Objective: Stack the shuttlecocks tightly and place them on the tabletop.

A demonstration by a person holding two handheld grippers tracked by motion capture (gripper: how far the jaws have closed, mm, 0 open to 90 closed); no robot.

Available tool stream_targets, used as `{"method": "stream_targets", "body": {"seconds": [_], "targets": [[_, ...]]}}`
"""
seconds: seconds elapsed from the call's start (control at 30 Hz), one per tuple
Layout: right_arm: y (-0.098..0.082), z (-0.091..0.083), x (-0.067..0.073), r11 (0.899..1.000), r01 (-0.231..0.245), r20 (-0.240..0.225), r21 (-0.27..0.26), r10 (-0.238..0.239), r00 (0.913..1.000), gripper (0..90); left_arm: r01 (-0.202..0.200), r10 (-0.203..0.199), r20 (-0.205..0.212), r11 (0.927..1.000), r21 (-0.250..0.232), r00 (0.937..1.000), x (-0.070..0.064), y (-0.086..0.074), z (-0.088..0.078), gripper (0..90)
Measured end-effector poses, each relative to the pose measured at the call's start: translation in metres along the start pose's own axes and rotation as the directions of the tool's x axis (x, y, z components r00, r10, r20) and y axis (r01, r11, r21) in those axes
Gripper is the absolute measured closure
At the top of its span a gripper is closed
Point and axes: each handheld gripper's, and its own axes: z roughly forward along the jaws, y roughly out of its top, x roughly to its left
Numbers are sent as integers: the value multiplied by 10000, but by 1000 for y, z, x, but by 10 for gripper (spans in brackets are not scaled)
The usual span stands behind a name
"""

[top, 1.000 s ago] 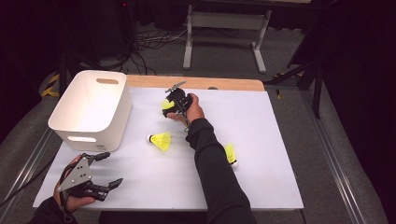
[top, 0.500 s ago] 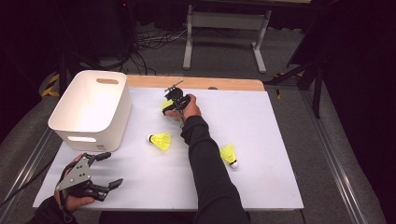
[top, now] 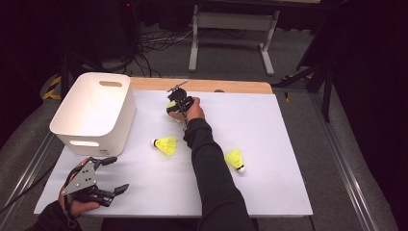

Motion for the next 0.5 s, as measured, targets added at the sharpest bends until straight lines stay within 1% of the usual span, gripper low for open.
{"method": "stream_targets", "body": {"seconds": [0.07, 0.13, 0.23, 0.3, 0.33, 0.37, 0.4, 0.43, 0.47, 0.5], "targets": [[1, -6, 1, 10000, -33, -141, -81, 32, 9999, 461, 26, -26, 21, 10000, -15, 10000, 0, 0, -1, 74], [3, -14, 4, 9998, 79, -89, -187, -81, 9999, 456, 5, -5, -18, 10000, -16, 10000, 0, 0, -2, 74], [6, -27, 9, 9993, 238, -209, -271, -243, 9995, 446, 3, -3, 10, 10000, -3, 10000, 0, -1, -4, 74], [6, -37, 13, 9988, 363, -226, -319, -371, 9991, 448, 59, -59, -26, 10000, 6, 10000, 1, -2, -4, 74], [5, -51, 18, 9977, 544, -237, -411, -554, 9982, 448, 93, -93, -34, 10000, -4, 10000, 0, -2, -5, 74], [5, -51, 18, 9977, 544, -237, -411, -554, 9982, 448, 99, -100, -34, 9999, -26, 9999, 0, -1, -5, 74], [5, -56, 19, 9972, 593, -222, -464, -604, 9979, 451, 90, -90, -62, 10000, -25, 9999, 0, -1, -5, 75], [3, -64, 21, 9966, 646, -293, -520, -662, 9974, 451, 35, -35, -92, 10000, 2, 10000, -1, -1, -6, 74], [-1, -73, 23, 9953, 736, -256, -626, -753, 9968, 452, 27, -27, -83, 10000, 16, 10000, -1, -1, -6, 74], [-3, -78, 24, 9949, 766, -259, -659, -785, 9966, 456, 27, -27, -96, 10000, 24, 10000, -1, -1, -6, 74]]}}
